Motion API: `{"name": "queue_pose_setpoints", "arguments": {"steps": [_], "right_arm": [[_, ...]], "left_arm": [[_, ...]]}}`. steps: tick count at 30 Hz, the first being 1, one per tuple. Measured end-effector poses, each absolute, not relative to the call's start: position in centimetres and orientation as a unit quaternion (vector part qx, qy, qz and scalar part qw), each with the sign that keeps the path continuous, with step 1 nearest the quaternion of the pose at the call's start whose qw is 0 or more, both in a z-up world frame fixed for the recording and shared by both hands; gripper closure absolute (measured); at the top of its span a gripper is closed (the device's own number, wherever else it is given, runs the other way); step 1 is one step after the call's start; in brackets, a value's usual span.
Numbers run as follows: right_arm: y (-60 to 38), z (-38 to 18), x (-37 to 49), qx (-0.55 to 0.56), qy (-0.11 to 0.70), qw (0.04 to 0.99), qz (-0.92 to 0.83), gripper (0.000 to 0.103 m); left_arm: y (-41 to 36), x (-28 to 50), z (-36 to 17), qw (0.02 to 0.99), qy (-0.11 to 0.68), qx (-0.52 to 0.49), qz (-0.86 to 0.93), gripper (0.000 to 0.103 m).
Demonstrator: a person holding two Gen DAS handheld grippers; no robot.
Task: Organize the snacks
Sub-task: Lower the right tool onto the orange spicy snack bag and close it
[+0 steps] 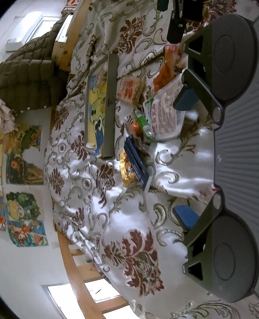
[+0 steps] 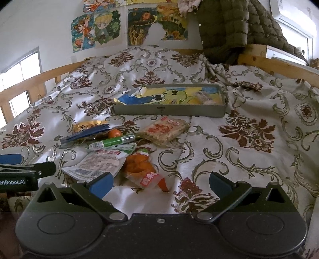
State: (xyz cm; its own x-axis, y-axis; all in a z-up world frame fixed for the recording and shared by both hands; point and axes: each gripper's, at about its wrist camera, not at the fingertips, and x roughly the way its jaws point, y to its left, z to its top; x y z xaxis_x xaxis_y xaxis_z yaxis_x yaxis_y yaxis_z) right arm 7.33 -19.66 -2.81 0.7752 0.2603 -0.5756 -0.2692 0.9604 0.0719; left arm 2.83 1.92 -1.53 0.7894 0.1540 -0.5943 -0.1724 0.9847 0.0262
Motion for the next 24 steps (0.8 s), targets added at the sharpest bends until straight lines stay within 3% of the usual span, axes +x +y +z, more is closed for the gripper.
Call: {"name": "queue_pose_setpoints", "arguments": {"steps": [11, 19, 24], "right_arm": [[-20.0, -2.6, 11.3, -0.109, 0.288, 0.916, 0.257, 0.001], [-18.8, -4.6, 12.4, -0.141, 0.295, 0.898, 0.294, 0.002], [-16.8, -6.1, 13.5, -0.175, 0.294, 0.886, 0.312, 0.016]], "left_arm": [[2.0, 8.4, -1.3, 0.935, 0.356, 0.005, -0.005, 0.000], [2.0, 12.3, -3.1, 0.910, 0.413, -0.033, -0.036, 0.000], [2.1, 14.7, -4.3, 0.895, 0.440, -0.054, -0.041, 0.001]]}}
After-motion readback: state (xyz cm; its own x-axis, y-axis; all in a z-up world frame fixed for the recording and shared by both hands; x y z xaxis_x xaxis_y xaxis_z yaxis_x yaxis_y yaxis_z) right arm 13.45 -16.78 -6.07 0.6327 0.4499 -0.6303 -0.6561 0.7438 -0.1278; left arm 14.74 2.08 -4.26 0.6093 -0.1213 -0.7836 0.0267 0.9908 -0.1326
